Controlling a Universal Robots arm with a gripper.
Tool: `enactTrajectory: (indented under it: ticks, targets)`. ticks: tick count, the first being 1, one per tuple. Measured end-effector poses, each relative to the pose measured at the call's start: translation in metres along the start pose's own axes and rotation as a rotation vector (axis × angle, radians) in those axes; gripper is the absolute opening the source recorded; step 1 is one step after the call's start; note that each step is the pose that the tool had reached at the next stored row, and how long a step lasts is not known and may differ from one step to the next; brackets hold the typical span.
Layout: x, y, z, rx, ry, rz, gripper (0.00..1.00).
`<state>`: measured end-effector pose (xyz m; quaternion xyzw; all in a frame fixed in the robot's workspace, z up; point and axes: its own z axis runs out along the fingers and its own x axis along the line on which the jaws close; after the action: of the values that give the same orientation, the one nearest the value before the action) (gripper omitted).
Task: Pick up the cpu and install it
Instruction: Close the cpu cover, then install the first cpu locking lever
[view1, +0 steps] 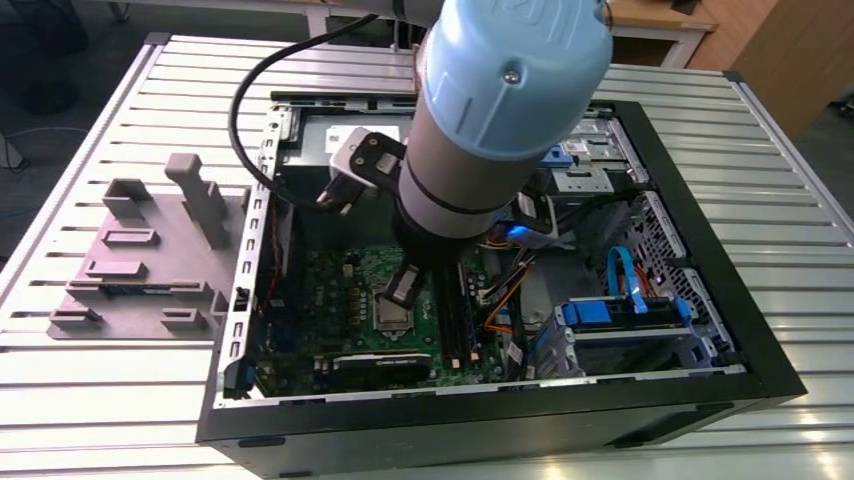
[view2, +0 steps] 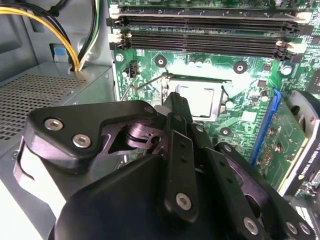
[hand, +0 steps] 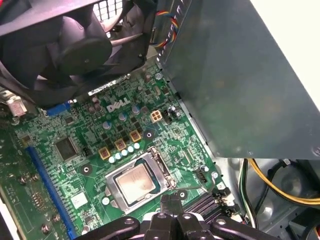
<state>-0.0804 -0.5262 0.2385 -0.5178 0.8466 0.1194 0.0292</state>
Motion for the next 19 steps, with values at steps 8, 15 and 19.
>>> enactTrajectory:
  ticks: [8,15,19]
  targets:
    - [0.0024,0.0034,0.0024,0.0148,-0.0072,-0.006,0.11]
    - [0.0025,0.0035,0.0025,0.0149,-0.0072,-0.006,0.11]
    - [0.0024,0.0035,0.0023,0.0149,-0.0072,-0.006,0.11]
